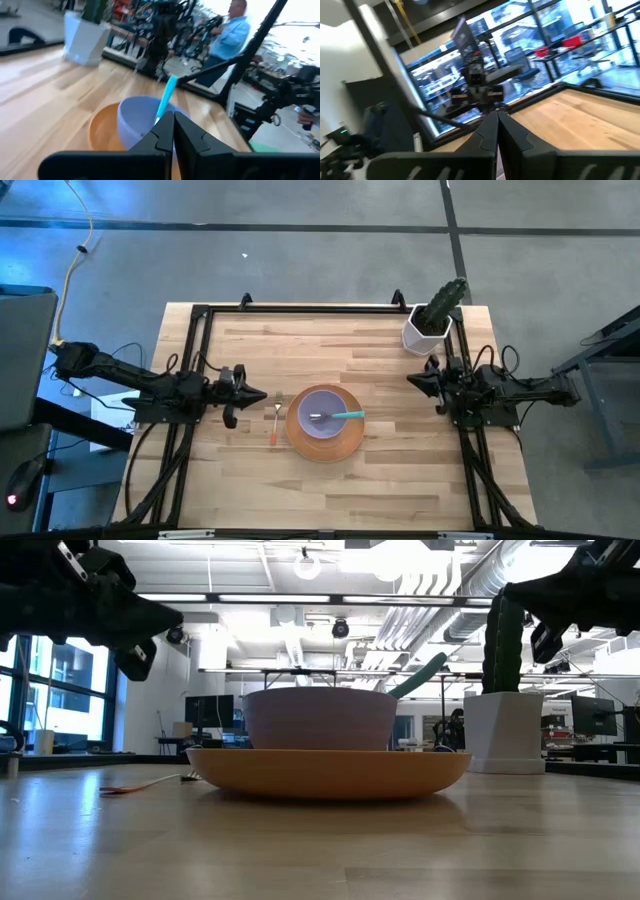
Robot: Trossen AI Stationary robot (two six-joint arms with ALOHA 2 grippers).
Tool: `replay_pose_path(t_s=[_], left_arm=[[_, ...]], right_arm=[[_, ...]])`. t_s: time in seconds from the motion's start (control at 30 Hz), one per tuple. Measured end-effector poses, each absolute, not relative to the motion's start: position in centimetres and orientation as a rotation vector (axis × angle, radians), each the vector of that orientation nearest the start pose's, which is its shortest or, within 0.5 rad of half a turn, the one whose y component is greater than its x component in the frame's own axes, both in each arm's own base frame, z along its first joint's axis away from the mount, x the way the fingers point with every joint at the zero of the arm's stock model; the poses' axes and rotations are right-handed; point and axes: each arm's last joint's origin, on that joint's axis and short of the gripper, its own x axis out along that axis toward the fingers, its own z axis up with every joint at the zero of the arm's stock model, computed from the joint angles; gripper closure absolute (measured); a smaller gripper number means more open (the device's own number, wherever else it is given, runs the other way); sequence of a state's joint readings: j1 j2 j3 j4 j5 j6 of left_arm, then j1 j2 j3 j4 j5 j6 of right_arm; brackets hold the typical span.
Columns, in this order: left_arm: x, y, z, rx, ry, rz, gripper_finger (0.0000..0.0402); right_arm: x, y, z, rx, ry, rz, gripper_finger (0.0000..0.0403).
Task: Set table place
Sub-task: Return to Home Position
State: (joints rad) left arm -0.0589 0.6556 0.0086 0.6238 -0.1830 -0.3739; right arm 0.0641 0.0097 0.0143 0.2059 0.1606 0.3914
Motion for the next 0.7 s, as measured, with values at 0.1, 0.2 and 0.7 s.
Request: replay_pose_path(t_s=[0.1, 0.2, 0.7], left_arm=[[13.8, -0.2, 15.8, -0.405, 0.038, 0.157, 0.0401], [13.8, -0.2, 15.6, -0.417, 0.061, 0.163, 0.0401], [13.8, -0.4, 15.3, -0.297, 0.102, 0.106, 0.0401]], right_arm=[[9.6, 0.1, 18.3, 0.411, -0.187, -0.086, 0.0403], [9.7, 0.1, 17.9, 0.406, -0.137, -0.096, 0.0403], [9.7, 0.3, 17.0, 0.32, -0.032, -0.049, 0.0402]])
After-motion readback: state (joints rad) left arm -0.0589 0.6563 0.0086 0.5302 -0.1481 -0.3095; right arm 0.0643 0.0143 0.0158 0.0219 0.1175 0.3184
